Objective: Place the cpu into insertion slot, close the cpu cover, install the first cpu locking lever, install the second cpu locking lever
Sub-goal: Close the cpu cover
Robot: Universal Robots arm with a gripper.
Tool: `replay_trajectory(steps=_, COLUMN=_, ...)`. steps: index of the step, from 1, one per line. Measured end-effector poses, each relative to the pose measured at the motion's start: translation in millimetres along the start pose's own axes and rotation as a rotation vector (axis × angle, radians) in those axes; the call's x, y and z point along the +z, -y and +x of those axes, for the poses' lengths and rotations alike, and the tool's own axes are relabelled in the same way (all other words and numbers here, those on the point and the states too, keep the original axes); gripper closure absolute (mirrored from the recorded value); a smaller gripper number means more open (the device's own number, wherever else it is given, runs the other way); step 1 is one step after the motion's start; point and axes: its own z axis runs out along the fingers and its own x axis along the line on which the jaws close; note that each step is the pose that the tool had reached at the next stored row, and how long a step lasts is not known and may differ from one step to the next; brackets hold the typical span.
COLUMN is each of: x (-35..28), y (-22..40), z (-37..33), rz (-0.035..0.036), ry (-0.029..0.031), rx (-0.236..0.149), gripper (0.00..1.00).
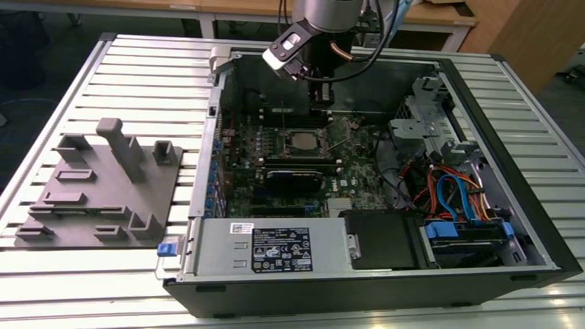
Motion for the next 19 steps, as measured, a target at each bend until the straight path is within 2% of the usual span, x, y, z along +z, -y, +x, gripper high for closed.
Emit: replay_trajectory(steps=19, x=0.0, y=-3.9, z=0.0, rz=0.0, ry=0.0, rx=0.0, gripper=0.9)
